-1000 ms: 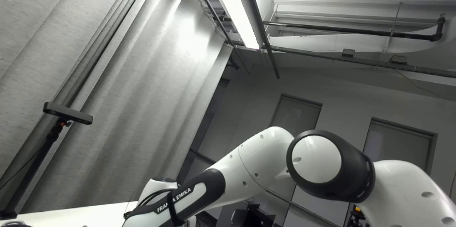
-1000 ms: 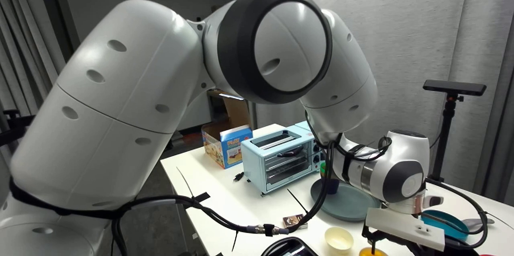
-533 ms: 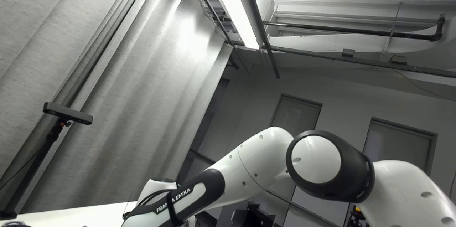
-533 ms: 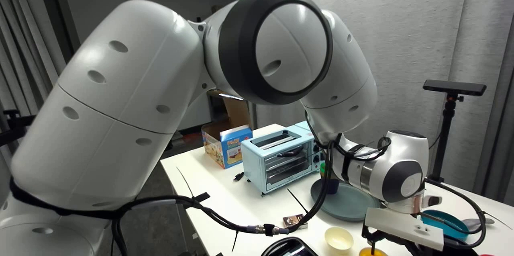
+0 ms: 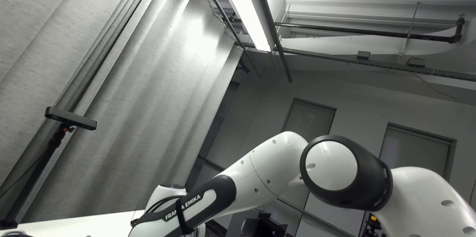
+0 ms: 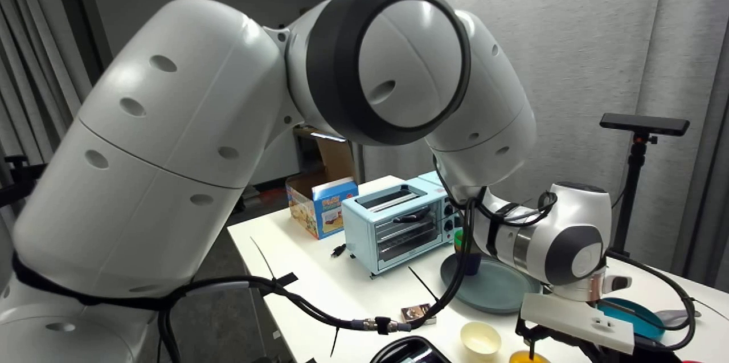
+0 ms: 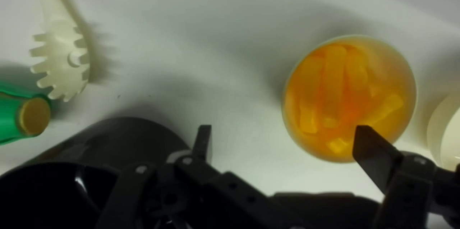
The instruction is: Pick up the bowl on the right and pout its contents in the bowl on the left.
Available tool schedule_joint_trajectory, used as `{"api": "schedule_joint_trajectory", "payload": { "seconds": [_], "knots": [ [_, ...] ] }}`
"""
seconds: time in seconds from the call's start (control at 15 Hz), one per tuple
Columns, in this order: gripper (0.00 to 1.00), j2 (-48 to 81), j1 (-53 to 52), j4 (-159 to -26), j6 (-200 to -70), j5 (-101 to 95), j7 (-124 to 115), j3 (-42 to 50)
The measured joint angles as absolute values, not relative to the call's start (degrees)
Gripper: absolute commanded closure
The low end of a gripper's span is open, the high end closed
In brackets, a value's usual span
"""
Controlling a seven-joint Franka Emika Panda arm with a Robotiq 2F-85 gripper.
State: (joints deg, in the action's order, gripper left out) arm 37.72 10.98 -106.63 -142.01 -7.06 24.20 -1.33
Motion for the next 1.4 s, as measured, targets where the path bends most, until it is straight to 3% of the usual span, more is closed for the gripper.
{"api": "schedule_joint_trajectory", "payload": {
  "seconds": [0.53,1.4],
  "knots": [
    [0.00,30.3,5.0,-111.3,-141.5,-15.3,12.2,5.7],
    [0.03,33.4,6.4,-111.2,-139.4,-7.2,11.7,3.9]
  ]
}}
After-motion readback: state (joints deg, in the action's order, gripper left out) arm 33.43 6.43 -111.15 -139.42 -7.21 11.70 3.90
